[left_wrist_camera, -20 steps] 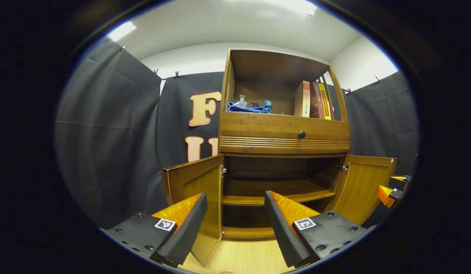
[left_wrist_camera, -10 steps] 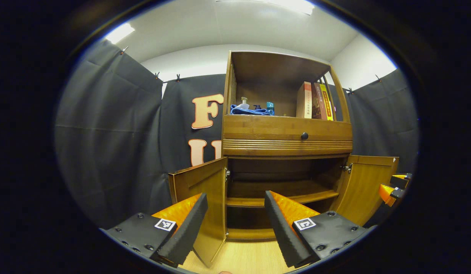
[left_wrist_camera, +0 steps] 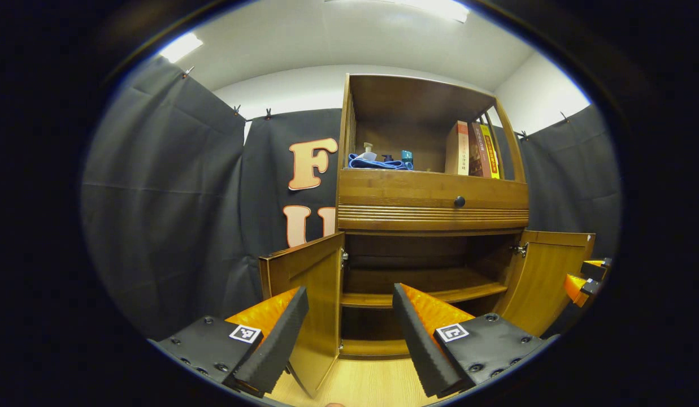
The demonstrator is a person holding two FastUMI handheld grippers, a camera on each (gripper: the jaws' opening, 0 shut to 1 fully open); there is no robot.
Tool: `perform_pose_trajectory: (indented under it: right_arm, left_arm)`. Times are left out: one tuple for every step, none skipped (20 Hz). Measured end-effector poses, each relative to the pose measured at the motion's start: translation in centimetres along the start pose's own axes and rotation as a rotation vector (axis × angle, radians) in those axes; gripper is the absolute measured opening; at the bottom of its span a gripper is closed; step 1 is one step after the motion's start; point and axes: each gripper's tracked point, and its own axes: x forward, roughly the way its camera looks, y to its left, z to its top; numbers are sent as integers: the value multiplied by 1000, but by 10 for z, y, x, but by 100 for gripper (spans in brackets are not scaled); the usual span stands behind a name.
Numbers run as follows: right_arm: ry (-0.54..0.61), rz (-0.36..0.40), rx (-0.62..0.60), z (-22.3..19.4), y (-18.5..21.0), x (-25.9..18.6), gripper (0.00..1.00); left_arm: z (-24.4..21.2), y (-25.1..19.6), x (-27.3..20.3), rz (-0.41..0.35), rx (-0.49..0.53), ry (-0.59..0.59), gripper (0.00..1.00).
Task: Open the right door of the double-door shoe cabinet with the right hand, and open the left door with the left hand.
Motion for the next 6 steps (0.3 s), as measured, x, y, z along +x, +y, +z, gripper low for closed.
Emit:
perform_pose_trajectory:
  right_arm:
    - [1,-2,-1,0,0,0,92]
    - [2,-4,0,-1,-1,0,92]
    - [1,-6,2,-1,-1,1,92]
    - [1,-8,4,1,-2,1,92]
    - [-1,-10,5,2,-2,0,92]
    - [-3,-11,4,2,-2,0,100]
  left_arm:
    - [0,0,0,0,2,-1,96]
    - [0,-1,1,-3,3,-1,96]
    - [-1,-1,2,-5,5,0,96]
    - [-2,0,1,-6,7,1,96]
    - [-2,0,2,-5,9,0,96]
    - [-1,2,2,-4,10,-2,96]
